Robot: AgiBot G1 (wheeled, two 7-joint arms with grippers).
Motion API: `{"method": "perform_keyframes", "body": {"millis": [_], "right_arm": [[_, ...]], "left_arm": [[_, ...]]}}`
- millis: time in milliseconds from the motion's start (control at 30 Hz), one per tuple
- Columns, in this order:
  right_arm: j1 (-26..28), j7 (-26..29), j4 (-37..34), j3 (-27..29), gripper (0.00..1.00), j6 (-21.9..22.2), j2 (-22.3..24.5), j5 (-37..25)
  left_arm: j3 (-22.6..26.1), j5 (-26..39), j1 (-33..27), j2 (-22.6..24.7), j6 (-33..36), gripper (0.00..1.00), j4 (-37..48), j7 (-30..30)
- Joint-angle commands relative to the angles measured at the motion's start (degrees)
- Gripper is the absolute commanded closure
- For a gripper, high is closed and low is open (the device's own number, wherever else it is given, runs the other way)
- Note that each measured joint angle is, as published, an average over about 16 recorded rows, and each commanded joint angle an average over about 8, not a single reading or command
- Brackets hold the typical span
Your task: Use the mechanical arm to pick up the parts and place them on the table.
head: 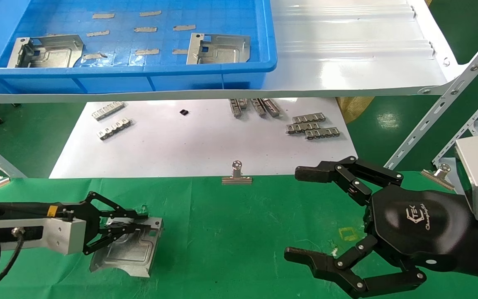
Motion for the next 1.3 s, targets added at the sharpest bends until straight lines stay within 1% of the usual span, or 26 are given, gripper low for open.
{"method": "perform_keyframes", "body": {"millis": [33,100,167,200,233,500,633,733,833,933,1033,1167,1300], "right_arm": [[0.0,0.0,0.0,0.0,0.0,0.0,0.0,0.0],[0.0,0.0,0.0,0.0,0.0,0.0,0.0,0.0],[0.0,0.0,0.0,0.0,0.0,0.0,0.0,0.0],[0.0,0.0,0.0,0.0,0.0,0.0,0.0,0.0],[0.0,0.0,0.0,0.0,0.0,0.0,0.0,0.0],[0.0,0.0,0.0,0.0,0.0,0.0,0.0,0.0],[0.0,0.0,0.0,0.0,0.0,0.0,0.0,0.0],[0.0,0.0,0.0,0.0,0.0,0.0,0.0,0.0],[0.0,0.0,0.0,0.0,0.0,0.0,0.0,0.0],[0.0,0.0,0.0,0.0,0.0,0.0,0.0,0.0],[0.0,0.0,0.0,0.0,0.0,0.0,0.0,0.0],[-0.01,0.0,0.0,0.0,0.0,0.01,0.0,0.0],[-0.01,0.0,-0.01,0.0,0.0,0.01,0.01,0.01]], "left_arm": [[0.12,0.2,0.12,0.27,-0.26,0.58,1.07,1.12],[0.22,0.42,0.02,0.56,-0.8,0.33,1.96,1.72],[0.29,0.6,-0.1,0.82,-1.24,0.13,2.76,2.26],[0.36,0.72,-0.18,0.94,-1.39,0.05,3.16,2.43],[0.43,0.85,-0.27,1.05,-1.49,0.0,3.53,2.58],[1.25,2.08,-1.18,1.68,-1.36,0.0,6.25,2.15],[1.6,2.51,-1.91,2.0,-0.37,0.0,7.81,0.02],[1.8,2.65,-3.08,2.28,1.39,0.0,9.34,-4.39],[1.38,1.77,-4.22,2.37,3.09,0.0,10.67,-11.09],[0.15,-0.37,-4.62,2.07,3.89,0.0,11.3,-18.21],[-1.44,-3.03,-4.09,1.72,3.91,0.0,11.4,-24.11],[-2.92,-5.43,-3.06,1.72,3.96,0.0,11.59,-29.0],[-3.51,-6.38,-2.38,1.94,4.15,0.0,11.72,-30.64]]}}
